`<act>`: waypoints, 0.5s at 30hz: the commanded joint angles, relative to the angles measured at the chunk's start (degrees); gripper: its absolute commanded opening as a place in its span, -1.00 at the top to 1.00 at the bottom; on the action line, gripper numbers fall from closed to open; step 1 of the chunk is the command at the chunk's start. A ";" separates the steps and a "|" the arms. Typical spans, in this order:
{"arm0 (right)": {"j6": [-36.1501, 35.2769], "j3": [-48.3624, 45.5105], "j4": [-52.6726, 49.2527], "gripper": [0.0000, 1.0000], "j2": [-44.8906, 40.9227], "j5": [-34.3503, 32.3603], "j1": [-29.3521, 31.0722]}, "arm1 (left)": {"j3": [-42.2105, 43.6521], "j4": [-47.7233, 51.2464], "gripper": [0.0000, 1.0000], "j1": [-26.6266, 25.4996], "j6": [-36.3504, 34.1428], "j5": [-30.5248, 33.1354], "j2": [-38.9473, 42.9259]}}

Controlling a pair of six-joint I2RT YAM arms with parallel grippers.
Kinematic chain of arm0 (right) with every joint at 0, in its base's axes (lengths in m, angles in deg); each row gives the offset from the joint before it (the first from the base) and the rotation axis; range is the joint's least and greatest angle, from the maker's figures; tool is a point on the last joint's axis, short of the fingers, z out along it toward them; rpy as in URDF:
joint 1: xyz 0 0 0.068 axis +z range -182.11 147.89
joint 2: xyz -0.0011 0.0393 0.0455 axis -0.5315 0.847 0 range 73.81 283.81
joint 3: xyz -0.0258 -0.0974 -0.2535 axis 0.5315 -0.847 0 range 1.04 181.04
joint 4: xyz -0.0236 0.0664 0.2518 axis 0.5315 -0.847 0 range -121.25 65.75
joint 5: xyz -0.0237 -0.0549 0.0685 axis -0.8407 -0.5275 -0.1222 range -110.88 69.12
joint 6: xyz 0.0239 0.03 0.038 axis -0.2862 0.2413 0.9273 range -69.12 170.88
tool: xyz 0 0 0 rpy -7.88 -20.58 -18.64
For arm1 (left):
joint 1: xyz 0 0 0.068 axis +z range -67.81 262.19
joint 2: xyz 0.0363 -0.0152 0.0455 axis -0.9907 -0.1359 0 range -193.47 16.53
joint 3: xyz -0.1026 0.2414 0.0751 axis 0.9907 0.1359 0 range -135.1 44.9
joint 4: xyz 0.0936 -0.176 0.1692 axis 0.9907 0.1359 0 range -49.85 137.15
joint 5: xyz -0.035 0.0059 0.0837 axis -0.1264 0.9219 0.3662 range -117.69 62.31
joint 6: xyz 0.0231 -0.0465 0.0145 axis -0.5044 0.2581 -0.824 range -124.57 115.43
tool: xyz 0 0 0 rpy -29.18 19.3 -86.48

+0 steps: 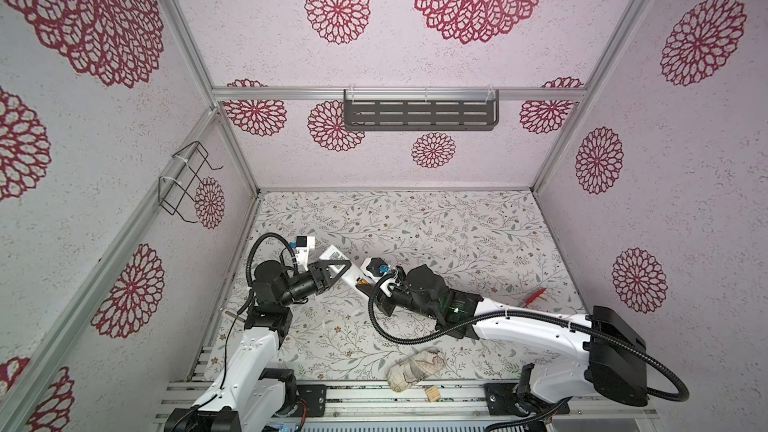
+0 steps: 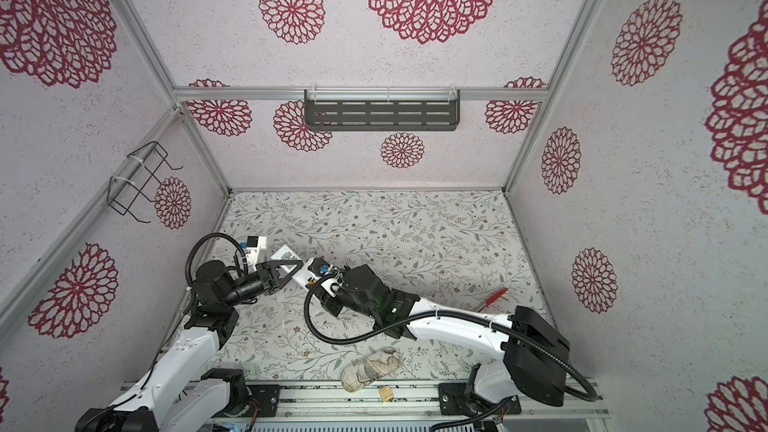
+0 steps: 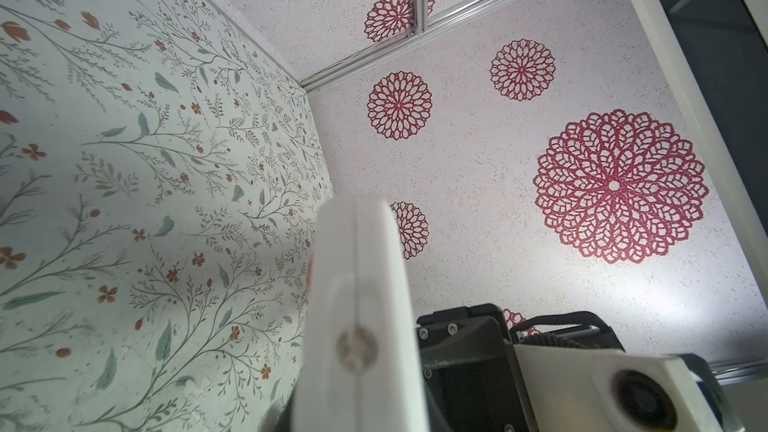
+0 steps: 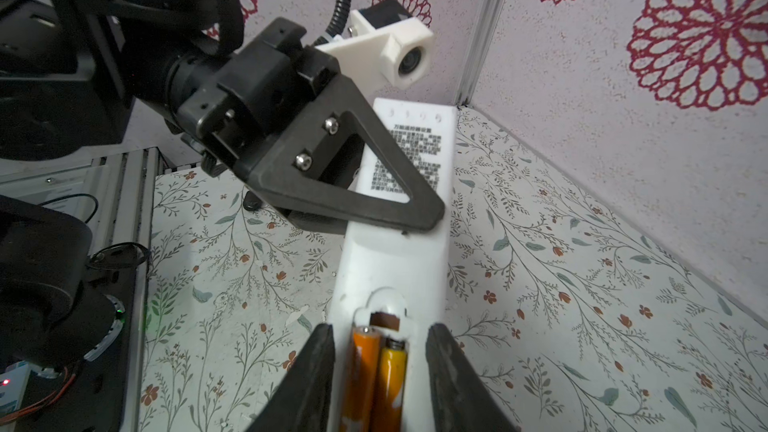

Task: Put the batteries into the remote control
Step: 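Lower the orange battery into the compartment beside the first battery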

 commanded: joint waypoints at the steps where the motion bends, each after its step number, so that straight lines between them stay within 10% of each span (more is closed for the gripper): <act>1: 1.96 2.39 0.95 0.15 -2.68 2.42 -1.02 | -1.56 0.47 1.00 0.26 -1.33 0.49 0.27; 15: 5.30 14.19 -16.72 0.32 2.47 2.82 -1.78 | -2.00 4.67 1.00 0.79 -3.64 1.70 1.23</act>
